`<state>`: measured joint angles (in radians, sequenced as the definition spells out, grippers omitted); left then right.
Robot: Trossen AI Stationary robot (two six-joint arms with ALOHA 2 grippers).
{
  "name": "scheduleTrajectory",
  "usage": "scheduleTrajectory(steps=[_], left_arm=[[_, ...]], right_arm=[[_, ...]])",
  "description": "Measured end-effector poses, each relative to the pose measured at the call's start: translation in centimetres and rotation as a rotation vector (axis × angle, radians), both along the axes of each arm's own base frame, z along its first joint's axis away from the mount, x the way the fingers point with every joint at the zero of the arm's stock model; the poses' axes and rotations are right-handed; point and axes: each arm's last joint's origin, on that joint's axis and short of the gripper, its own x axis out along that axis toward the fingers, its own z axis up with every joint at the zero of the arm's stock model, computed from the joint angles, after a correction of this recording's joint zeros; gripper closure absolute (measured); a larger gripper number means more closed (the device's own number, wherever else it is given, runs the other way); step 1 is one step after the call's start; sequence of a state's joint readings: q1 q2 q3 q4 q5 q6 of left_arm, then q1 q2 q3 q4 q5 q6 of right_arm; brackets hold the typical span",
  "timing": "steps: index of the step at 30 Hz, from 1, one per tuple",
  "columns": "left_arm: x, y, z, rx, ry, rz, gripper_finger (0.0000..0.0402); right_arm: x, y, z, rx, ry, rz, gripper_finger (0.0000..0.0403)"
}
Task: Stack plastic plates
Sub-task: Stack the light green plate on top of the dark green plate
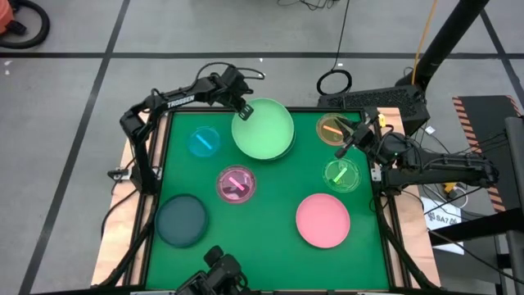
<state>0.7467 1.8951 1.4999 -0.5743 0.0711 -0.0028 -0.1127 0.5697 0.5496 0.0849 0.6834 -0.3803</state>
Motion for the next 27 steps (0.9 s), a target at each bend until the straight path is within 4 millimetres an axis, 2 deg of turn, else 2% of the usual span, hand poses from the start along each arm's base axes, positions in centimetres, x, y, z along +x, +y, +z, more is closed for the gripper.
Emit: scheduleTrajectory(steps=[27], left_arm=[[0.16,-0.27,0.04,-0.014,-0.006,0.013,0.0361]], right_arm=[[0.01,0.01,0.0,0.001,-0.001,0.003,0.0369]])
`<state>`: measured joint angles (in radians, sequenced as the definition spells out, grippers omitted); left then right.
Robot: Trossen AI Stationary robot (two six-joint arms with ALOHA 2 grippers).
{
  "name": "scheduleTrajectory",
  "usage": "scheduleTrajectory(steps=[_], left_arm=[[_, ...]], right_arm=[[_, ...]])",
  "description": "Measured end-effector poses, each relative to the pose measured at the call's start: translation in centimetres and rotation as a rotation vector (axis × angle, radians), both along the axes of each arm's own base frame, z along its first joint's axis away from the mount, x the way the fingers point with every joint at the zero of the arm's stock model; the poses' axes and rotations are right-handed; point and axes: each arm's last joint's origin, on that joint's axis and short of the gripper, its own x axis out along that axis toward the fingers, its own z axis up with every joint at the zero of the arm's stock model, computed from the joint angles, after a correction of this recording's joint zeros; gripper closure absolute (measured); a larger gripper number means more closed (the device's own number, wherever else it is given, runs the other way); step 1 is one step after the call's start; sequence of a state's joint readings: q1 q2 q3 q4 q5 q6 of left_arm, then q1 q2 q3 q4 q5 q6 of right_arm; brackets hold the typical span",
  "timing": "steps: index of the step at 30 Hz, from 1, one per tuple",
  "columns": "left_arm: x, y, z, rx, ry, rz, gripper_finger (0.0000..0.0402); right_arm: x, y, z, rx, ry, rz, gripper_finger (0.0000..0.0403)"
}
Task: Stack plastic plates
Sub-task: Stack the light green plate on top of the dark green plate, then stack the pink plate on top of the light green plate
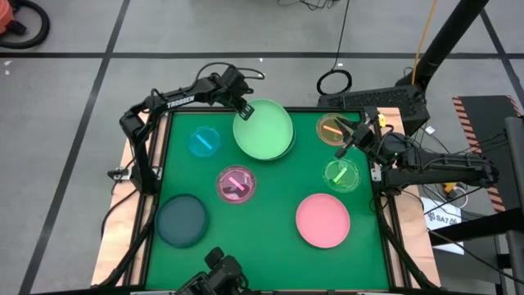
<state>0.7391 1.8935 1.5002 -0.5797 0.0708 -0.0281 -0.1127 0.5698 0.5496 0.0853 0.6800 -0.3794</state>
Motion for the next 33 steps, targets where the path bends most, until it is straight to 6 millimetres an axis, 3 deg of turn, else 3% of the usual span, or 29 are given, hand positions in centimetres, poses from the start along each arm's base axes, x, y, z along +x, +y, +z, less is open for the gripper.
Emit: scheduleTrajectory(steps=[10,15,22,28,33], left_arm=[[-0.1,-0.2,0.0,-0.027,0.003,0.002,0.0265],[0.5,-1.9,1.4,-0.015,-0.028,-0.092,0.0253],[2.3,-8.5,4.7,0.061,-0.094,-0.299,0.0252],[1.3,-15.4,5.6,0.151,-0.277,-0.429,0.0252],[0.1,-19.4,5.7,0.254,-0.391,-0.464,0.0252]], right_arm=[[0.0,0.0,0.0,0.005,-0.005,0.0,0.0369],[0.0,0.0,0.0,0.052,-0.049,0.0,0.0369],[0.6,0.1,-0.9,0.15,-0.042,0.077,0.0369],[1.5,0.4,-1.7,0.274,-0.043,0.181,0.0369],[2.0,0.7,-2.3,0.39,-0.035,0.303,0.0369]])
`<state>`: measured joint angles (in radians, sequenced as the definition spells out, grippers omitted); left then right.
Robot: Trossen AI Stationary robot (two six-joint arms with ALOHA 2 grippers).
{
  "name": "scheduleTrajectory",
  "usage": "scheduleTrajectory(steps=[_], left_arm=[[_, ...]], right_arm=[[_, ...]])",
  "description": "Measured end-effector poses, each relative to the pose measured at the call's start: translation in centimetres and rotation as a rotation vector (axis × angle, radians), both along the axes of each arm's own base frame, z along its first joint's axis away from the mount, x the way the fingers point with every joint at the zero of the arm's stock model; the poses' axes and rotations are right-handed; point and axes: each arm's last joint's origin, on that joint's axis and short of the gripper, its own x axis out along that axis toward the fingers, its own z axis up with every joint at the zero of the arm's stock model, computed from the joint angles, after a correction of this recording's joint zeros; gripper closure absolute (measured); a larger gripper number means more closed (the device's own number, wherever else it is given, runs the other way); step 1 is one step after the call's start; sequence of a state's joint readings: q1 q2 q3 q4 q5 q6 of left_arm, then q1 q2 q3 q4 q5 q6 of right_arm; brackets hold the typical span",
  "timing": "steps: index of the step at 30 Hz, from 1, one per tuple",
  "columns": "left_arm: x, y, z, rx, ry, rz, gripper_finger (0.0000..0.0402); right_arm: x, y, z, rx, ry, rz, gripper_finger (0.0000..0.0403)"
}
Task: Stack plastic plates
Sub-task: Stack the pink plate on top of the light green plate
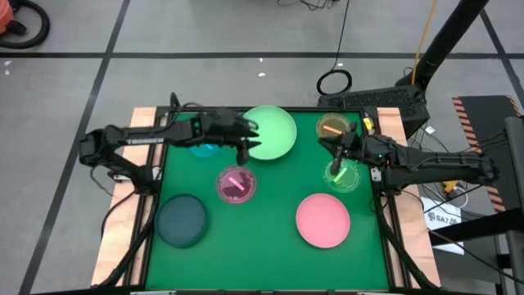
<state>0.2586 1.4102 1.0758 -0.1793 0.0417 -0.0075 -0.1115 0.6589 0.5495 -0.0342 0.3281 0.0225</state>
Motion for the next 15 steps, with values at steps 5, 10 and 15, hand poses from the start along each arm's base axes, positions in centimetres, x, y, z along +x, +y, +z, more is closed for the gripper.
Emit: scheduleTrajectory(steps=[5,10,15], left_arm=[[-0.1,-2.6,-1.1,0.018,0.021,-0.047,0.0252],[-0.1,-4.9,-3.2,-0.025,-0.013,-0.022,0.0252],[-0.9,-6.1,-4.1,-0.025,-0.052,-0.009,0.0252]], right_arm=[[0.1,0.1,-0.1,0.029,-0.003,0.045,0.0369],[0.1,0.1,-0.1,0.028,-0.003,0.039,0.0369],[0.4,0.1,0.4,0.076,-0.084,0.026,0.0369]])
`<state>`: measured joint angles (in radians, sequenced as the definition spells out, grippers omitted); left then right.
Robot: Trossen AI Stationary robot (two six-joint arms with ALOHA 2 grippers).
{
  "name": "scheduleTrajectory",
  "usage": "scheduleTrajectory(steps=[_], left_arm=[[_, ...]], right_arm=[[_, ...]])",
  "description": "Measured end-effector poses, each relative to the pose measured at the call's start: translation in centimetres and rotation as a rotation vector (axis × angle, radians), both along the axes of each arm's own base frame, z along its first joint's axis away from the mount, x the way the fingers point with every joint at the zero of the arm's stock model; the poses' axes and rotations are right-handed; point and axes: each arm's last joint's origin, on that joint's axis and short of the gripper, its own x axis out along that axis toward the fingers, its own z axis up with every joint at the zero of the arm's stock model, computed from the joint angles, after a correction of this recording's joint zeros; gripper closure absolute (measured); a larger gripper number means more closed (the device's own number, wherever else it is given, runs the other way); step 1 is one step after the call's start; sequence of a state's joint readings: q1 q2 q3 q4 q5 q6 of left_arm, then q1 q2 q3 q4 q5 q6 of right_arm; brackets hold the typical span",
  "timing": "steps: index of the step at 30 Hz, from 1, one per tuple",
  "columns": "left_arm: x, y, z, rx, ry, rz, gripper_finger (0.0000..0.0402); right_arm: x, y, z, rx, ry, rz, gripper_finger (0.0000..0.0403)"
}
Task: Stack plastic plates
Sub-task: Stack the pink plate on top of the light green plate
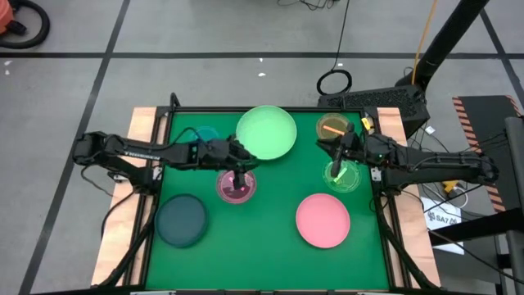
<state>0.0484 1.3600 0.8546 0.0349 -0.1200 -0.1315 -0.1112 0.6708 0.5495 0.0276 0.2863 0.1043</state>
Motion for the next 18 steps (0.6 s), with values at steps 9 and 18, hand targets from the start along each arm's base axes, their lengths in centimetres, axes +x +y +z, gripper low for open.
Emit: scheduleTrajectory(steps=[9,18], left_arm=[[-2.8,-1.6,1.6,0.073,-0.074,-0.012,0.0252],[-6.5,-3.1,2.5,0.09,-0.137,-0.039,0.0252]], right_arm=[[1.8,2.5,-1.2,0.443,-0.036,0.215,0.0369],[5.0,6.8,-1.9,0.6,0.055,0.331,0.0369]])
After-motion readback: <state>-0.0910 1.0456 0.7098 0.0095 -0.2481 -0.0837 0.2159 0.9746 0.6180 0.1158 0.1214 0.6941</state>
